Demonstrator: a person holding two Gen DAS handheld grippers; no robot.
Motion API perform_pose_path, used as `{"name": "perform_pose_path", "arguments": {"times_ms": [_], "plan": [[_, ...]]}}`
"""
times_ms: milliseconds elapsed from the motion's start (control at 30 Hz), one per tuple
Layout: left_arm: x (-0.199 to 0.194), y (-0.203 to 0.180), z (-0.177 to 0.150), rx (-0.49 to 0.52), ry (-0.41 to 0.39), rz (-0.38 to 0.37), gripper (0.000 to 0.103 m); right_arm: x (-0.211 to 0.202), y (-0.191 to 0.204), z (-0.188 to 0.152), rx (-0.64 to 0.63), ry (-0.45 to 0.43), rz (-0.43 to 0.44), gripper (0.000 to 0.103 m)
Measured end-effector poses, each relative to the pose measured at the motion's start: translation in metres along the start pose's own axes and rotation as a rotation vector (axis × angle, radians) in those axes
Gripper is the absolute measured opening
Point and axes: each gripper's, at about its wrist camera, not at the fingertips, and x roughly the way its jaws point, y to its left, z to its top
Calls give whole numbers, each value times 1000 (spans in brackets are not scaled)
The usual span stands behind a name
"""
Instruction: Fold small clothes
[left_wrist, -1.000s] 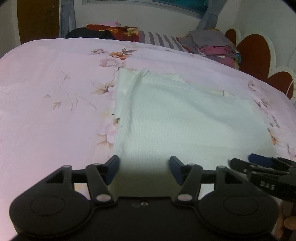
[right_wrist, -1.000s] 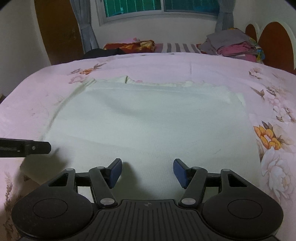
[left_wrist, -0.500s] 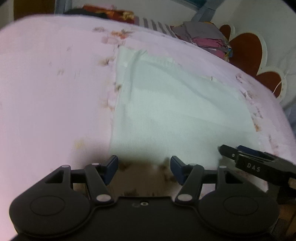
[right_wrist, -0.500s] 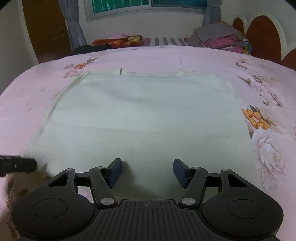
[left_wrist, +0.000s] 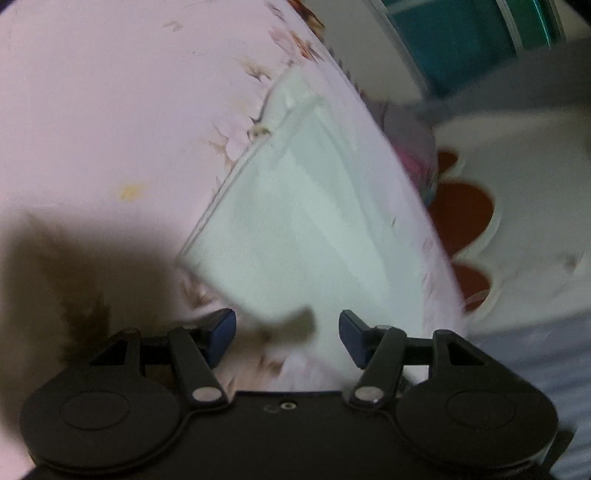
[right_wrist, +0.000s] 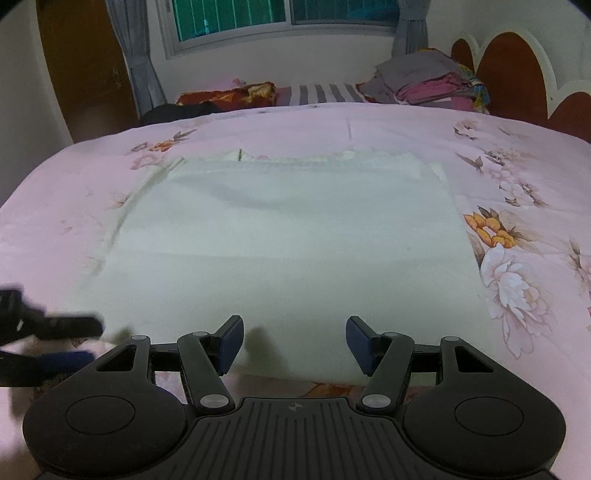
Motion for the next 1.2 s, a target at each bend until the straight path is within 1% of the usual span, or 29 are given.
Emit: {"name": "perform_pose_path", "arguments": {"times_ms": [67, 133, 200, 233, 267, 300, 333, 367, 433, 467, 500, 533, 567, 700, 767, 867, 1000, 1067, 1100, 1200], "plan": [[10, 3, 5, -50, -34, -35, 60, 1, 1, 2, 9, -6, 2, 61], [18, 2, 9, -67, -69, -56, 60, 4, 1, 7, 27, -6, 8, 61], [25, -1, 15, -71, -100, -68, 56, 8, 0, 14, 41, -14, 11, 61], [29, -2, 17, -69, -113, -66, 48, 11, 1, 18, 41, -19, 8, 61], [32, -2, 18, -67, -123, -61, 37, 13, 2, 23, 39, -27, 5, 61], [34, 0, 21, -70, -131, -53, 31, 17, 2, 26, 35, -31, 5, 61], [37, 2, 22, -78, -137, -43, 21, 21, 3, 31, 31, -34, 5, 61], [39, 5, 24, -91, -141, -36, 15, 26, 3, 35, 33, -38, 8, 61], [38, 8, 25, -105, -145, -41, 13, 37, 1, 43, 46, -38, 14, 61], [38, 7, 25, -95, -150, -35, 12, 42, 0, 47, 50, -39, 14, 60], [35, 6, 23, -85, -156, -30, 12, 45, 0, 50, 48, -49, 13, 39], [35, 5, 22, -79, -161, -27, 10, 49, 1, 54, 37, -50, 11, 28], [34, 5, 20, -76, -166, -21, 9, 55, 1, 57, 28, -41, 3, 19], [26, 2, 12, -48, -194, 5, 8, 69, -3, 61, 18, -34, 18, 19], [23, -3, 9, -31, -214, 23, 8, 84, -6, 56, 1, 23, 30, 19], [19, -11, 6, -14, -245, 51, 7, 86, -8, 51, -35, 9, 46, 19], [16, -20, 0, 14, -276, 86, 7, 86, -13, 51, -15, 16, 77, 19], [13, -24, -2, 11, -294, 92, 7, 87, -7, 50, -86, 13, 68, 19], [11, -28, -4, 23, -306, 99, 7, 87, -7, 52, -97, 21, 69, 19], [7, -49, -9, 107, -342, 140, 7, 84, -16, 55, -62, 28, 110, 19]]}}
